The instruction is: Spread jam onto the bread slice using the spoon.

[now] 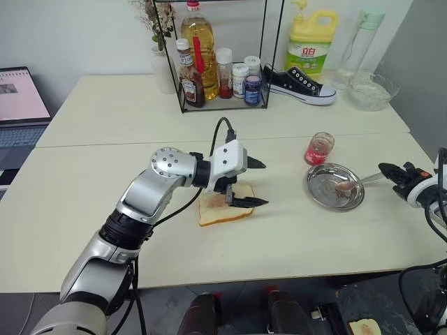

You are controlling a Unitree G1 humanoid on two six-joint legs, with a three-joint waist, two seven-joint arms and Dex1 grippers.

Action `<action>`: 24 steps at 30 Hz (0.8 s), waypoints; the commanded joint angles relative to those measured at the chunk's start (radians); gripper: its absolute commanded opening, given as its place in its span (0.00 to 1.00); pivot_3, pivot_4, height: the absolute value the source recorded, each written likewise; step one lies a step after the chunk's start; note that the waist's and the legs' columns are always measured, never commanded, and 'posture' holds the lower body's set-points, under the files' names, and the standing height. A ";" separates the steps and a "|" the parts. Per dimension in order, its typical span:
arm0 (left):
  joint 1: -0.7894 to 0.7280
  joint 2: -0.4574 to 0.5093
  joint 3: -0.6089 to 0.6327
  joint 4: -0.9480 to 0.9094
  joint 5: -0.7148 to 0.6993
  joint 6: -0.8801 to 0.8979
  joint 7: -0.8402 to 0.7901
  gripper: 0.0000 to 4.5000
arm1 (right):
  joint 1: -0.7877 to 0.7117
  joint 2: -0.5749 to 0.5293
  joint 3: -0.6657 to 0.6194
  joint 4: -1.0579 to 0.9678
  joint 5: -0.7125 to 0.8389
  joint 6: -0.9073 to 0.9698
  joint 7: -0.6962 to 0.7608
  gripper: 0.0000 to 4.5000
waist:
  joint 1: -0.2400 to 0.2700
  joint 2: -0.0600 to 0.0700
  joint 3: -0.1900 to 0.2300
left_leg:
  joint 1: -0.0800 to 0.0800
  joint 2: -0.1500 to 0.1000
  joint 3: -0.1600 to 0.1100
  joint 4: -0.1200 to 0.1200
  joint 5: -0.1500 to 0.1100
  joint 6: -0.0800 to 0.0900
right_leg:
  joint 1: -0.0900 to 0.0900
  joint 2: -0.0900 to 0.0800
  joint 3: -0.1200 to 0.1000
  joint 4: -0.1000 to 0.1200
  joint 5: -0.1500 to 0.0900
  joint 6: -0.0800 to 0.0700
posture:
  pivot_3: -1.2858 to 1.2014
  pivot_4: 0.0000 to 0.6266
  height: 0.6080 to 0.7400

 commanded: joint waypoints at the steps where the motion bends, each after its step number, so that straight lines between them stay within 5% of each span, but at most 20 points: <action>1: -0.013 -0.008 0.018 -0.009 0.006 -0.030 -0.017 1.00 | -0.009 -0.015 -0.009 0.023 -0.016 -0.042 0.027 0.16 | 0.001 0.000 0.000 | 0.000 0.000 0.000 0.000 0.000 0.000 | 0.000 0.000 0.000 0.000 0.000 0.000 | 0.52 0.24 1.00; 12: -0.006 0.002 0.044 0.005 0.003 -0.028 -0.039 1.00 | 0.021 -0.080 -0.084 0.023 -0.016 -0.051 0.018 0.99 | 0.001 0.000 0.000 | 0.000 0.000 0.000 0.000 0.000 0.000 | 0.000 0.000 0.000 0.000 0.000 0.000 | 0.52 0.24 1.00; 16: 0.007 0.050 0.088 0.010 -0.010 -0.013 -0.062 1.00 | 0.098 -0.237 0.022 -0.100 -0.106 -0.102 0.147 0.99 | 0.002 0.004 0.000 | 0.000 -0.001 0.000 0.000 0.000 0.000 | 0.000 -0.001 0.000 0.000 0.000 0.000 | 0.52 0.24 1.00; 19: 0.035 0.136 0.152 0.033 -0.034 0.016 -0.094 1.00 | 0.239 -0.376 0.237 -0.341 -0.190 -0.204 0.400 0.99 | -0.008 0.005 0.000 | 0.000 0.000 0.000 0.000 0.000 0.000 | 0.000 0.001 0.000 0.000 0.000 0.000 | 0.52 0.24 1.00; 24: 0.153 0.332 0.265 0.018 -0.048 0.059 -0.144 1.00 | 0.205 -0.440 0.415 -0.595 -0.136 -0.218 0.609 0.99 | -0.030 0.003 0.000 | 0.006 0.006 0.000 -0.002 0.000 0.000 | 0.002 0.005 0.000 0.001 -0.001 0.000 | 0.52 0.24 1.00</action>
